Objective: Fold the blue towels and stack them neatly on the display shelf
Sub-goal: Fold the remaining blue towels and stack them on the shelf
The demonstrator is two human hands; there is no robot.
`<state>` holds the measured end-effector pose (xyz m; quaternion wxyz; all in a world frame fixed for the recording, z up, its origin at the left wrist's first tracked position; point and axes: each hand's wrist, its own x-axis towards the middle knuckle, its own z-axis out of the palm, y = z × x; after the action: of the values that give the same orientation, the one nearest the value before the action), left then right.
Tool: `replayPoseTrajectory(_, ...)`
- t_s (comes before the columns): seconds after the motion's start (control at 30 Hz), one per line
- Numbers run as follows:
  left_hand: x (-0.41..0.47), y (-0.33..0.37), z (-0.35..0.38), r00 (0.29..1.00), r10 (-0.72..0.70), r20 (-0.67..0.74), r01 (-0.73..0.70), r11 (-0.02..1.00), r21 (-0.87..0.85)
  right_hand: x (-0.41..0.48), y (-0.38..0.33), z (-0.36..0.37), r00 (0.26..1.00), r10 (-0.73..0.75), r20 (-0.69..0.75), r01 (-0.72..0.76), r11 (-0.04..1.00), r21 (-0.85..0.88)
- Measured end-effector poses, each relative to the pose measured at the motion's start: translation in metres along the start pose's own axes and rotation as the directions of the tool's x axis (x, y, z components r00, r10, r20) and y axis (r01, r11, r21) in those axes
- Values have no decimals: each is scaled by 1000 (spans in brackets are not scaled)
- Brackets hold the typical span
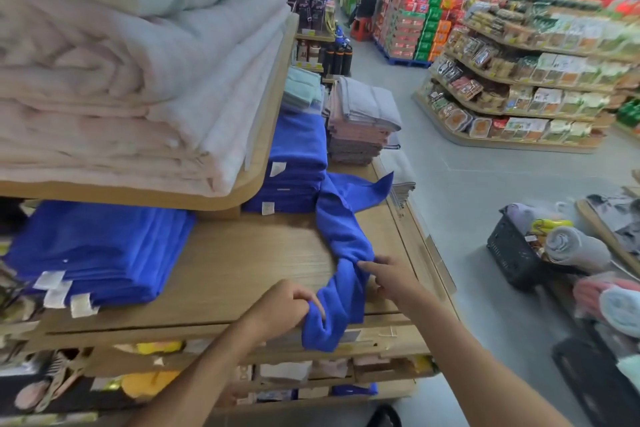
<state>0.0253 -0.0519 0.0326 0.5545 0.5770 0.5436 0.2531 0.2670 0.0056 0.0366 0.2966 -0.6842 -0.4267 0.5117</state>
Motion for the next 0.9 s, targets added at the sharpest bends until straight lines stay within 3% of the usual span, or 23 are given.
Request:
replayPoseTrajectory(0.07,1,4,-3,939,108,-327,-109,994,16,-10,-4,5,975,-201,-96,195,978,-68)
replayPoseTrajectory(0.1,1,9,-5,899,97,-428,-129,991,-45,-19,-10,11,929,-347,-133,324,932,-164)
replayPoseTrajectory(0.13,2,15,-8,895,58,-443,-139,979,-152,-29,-15,20,866,-482,-131,432,855,-287)
replayPoseTrajectory(0.17,4,20,-9,928,-7,-372,-111,949,-295,-40,-20,30,810,-580,-82,512,769,-382)
replayPoseTrajectory(0.2,6,25,-11,974,-76,-214,-24,903,-430,-52,-24,40,774,-633,10,571,691,-444)
replayPoseTrajectory(0.27,6,33,-12,979,-187,81,202,834,-514,-68,-28,56,723,-653,226,642,513,-570)
replayPoseTrajectory(0.3,8,34,-12,967,-218,136,257,814,-522,-73,-27,61,695,-645,318,662,402,-632)
replayPoseTrajectory(0.33,11,34,-12,966,-225,128,258,808,-530,-76,-25,64,684,-618,388,665,311,-679)
replayPoseTrajectory(0.4,18,31,-11,979,-202,-13,165,832,-529,-77,-22,65,706,-550,446,646,243,-723)
replayPoseTrajectory(0.47,20,29,-13,969,-210,-132,99,815,-571,-76,-19,65,740,-542,398,614,303,-729)
replayPoseTrajectory(0.53,22,26,-20,955,-238,-175,59,735,-676,-72,-14,61,809,-526,261,553,532,-641)
replayPoseTrajectory(0.6,24,26,-31,956,-236,-176,15,637,-771,-63,-8,56,879,-476,39,449,796,-406)
replayPoseTrajectory(0.67,22,30,-42,974,-195,-116,8,541,-841,-56,-5,54,958,-271,-97,263,960,-93)
replayPoseTrajectory(0.7,19,32,-46,983,-176,-53,44,505,-862,-52,-5,53,991,-126,-43,130,986,106)
replayPoseTrajectory(0.77,13,35,-50,986,-140,89,142,440,-886,-47,-10,57,977,64,203,-146,895,421)
replayPoseTrajectory(0.83,10,35,-52,985,-89,151,173,358,-917,-50,-15,64,911,89,404,-271,866,421)
replayPoseTrajectory(0.9,10,37,-53,985,-65,162,174,277,-945,-52,-19,77,897,42,440,-221,905,363)
